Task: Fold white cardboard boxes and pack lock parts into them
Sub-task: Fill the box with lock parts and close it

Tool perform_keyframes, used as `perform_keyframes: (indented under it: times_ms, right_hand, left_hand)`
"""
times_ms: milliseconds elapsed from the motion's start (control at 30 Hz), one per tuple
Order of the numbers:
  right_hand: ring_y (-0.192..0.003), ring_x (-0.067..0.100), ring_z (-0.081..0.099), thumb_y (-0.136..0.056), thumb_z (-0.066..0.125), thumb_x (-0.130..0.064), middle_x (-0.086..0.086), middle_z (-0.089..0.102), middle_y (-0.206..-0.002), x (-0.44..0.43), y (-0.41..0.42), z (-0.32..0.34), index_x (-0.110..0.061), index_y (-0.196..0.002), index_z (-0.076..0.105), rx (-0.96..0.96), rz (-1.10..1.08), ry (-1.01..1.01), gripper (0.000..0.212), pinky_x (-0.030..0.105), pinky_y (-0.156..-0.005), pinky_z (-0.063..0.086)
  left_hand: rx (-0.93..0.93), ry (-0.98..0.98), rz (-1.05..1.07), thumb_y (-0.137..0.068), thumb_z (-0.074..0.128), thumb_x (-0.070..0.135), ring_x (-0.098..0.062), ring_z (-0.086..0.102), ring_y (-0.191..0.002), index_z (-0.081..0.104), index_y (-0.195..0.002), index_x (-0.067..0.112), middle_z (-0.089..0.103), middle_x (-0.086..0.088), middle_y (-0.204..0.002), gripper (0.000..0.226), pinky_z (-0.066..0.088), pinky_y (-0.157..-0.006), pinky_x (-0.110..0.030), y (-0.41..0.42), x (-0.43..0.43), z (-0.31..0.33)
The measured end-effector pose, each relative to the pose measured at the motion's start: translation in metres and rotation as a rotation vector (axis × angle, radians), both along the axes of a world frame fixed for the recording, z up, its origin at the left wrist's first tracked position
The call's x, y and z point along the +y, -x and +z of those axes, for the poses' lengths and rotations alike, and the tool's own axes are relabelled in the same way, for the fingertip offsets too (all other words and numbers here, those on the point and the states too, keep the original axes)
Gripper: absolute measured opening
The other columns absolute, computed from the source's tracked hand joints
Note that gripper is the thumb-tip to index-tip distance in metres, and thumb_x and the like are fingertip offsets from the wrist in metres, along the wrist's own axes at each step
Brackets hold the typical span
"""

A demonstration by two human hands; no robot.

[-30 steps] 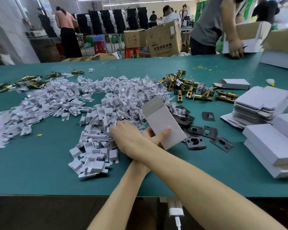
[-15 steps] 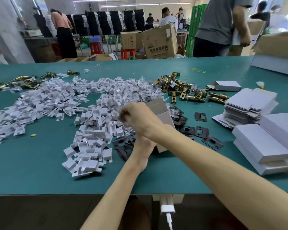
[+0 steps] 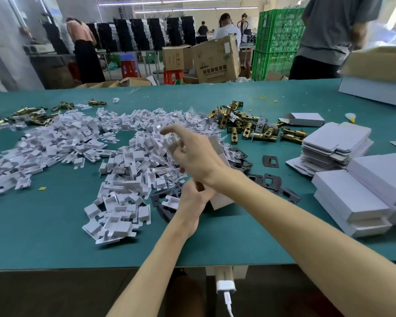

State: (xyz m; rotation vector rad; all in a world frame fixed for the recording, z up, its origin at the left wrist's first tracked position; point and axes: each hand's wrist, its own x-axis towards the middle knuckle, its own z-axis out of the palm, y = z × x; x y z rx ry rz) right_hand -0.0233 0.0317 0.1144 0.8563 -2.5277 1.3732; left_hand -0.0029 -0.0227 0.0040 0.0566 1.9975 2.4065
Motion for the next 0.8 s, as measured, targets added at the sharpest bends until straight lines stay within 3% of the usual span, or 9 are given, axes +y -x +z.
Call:
perform_keyframes:
  times_ms: [67,133,233,333,467,600,700,800]
  right_hand:
    - [-0.066,0.004,0.063,-0.100,0.051,0.003,0.003,0.065,-0.101,0.011,0.005,0.009,-0.006,-0.125,0.062,-0.087,-0.040,0.025,0.028,0.018,-0.055,0.054]
    - [-0.063,0.014,0.070,-0.101,0.047,0.003,0.007,0.066,-0.097,0.023,0.009,0.016,0.001,-0.126,0.059,-0.170,-0.067,0.061,0.027,0.021,-0.053,0.056]
    - [-0.071,0.026,0.076,-0.104,0.047,-0.003,0.020,0.069,-0.094,0.043,0.016,0.024,0.006,-0.128,0.056,-0.251,-0.082,0.121,0.027,0.033,-0.062,0.061]
    - [-0.072,0.030,0.077,-0.106,0.052,-0.016,0.020,0.070,-0.099,0.059,0.020,0.029,0.000,-0.116,0.062,-0.293,-0.071,0.225,0.021,0.034,-0.058,0.061]
    - [-0.072,0.030,0.077,-0.102,0.061,-0.029,0.025,0.071,-0.093,0.071,0.022,0.030,-0.006,-0.105,0.062,-0.295,-0.093,0.249,0.024,0.036,-0.060,0.061]
    - [-0.080,0.029,0.077,-0.099,0.066,-0.014,0.013,0.066,-0.083,0.072,0.024,0.027,-0.003,-0.111,0.062,-0.232,-0.128,0.236,0.017,0.041,-0.070,0.065]
    - [-0.084,0.029,0.075,-0.092,0.075,-0.012,0.016,0.067,-0.099,0.070,0.025,0.026,-0.006,-0.124,0.059,-0.167,-0.120,0.167,0.037,0.042,-0.069,0.065]
    - [-0.080,0.025,0.074,-0.084,0.084,-0.016,0.010,0.071,-0.101,0.069,0.026,0.025,-0.009,-0.114,0.060,-0.056,-0.161,0.029,0.039,0.039,-0.075,0.063]
  left_hand:
    - [0.000,0.002,0.000,-0.089,0.079,0.011,-0.021,0.072,-0.111,0.067,-0.126,0.013,0.077,-0.003,-0.118,0.038,0.057,-0.095,-0.035,0.001,-0.004,-0.003]
    - [0.007,-0.009,0.003,-0.087,0.082,0.015,-0.017,0.073,-0.109,0.068,-0.122,0.016,0.078,-0.001,-0.115,0.039,0.058,-0.090,-0.030,0.003,-0.007,-0.005]
    - [0.004,-0.060,0.004,-0.076,0.086,0.025,-0.016,0.073,-0.109,0.067,-0.124,0.018,0.078,0.001,-0.116,0.052,0.059,-0.089,-0.028,0.003,-0.006,-0.006]
    - [0.002,-0.070,0.007,-0.074,0.086,0.025,-0.015,0.073,-0.109,0.066,-0.123,0.019,0.078,0.002,-0.116,0.053,0.059,-0.089,-0.027,0.001,-0.005,-0.005]
    - [0.010,-0.056,0.003,-0.073,0.086,0.027,-0.012,0.073,-0.107,0.066,-0.124,0.018,0.078,0.004,-0.115,0.056,0.058,-0.086,-0.023,0.001,-0.005,-0.005]
    - [0.015,-0.055,-0.007,-0.072,0.087,0.027,-0.012,0.073,-0.107,0.066,-0.123,0.019,0.078,0.004,-0.115,0.056,0.058,-0.086,-0.024,0.000,-0.005,-0.005]
    - [0.026,-0.052,-0.005,-0.072,0.086,0.027,-0.014,0.072,-0.109,0.067,-0.122,0.019,0.078,0.003,-0.116,0.054,0.058,-0.089,-0.026,0.000,-0.005,-0.005]
    - [0.033,-0.060,-0.021,-0.073,0.086,0.026,-0.015,0.072,-0.110,0.067,-0.123,0.018,0.077,0.001,-0.118,0.055,0.058,-0.089,-0.026,0.000,-0.006,-0.005]
